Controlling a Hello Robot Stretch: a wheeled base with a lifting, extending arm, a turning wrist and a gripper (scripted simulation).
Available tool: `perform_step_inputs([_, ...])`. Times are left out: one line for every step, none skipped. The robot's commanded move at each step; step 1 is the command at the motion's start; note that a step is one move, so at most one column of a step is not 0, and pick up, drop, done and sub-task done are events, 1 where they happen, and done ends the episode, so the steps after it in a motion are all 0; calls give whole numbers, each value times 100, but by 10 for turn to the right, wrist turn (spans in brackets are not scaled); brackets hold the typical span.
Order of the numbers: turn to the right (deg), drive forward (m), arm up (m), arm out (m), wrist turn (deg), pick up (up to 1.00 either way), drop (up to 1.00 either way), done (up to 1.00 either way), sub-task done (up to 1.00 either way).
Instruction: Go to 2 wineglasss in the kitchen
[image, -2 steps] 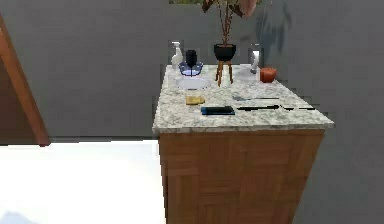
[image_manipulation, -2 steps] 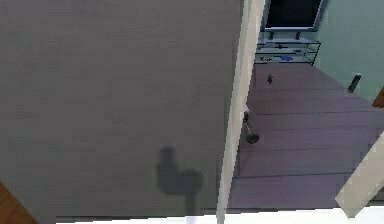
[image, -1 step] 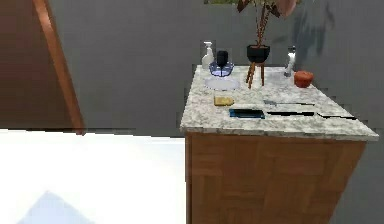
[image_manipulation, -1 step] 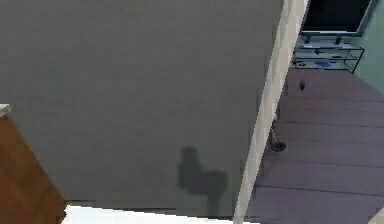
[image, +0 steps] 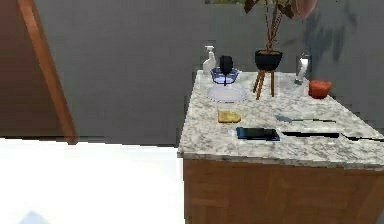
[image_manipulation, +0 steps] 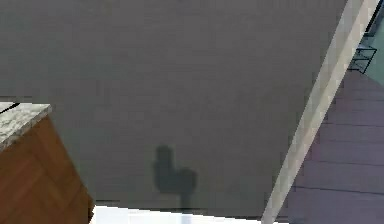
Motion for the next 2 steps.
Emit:
perform_step_inputs([-300, 0, 0, 0, 0, 0, 0, 0, 0])
perform_step_inputs([0, 5, 0, 0, 0, 0, 0, 0, 0])
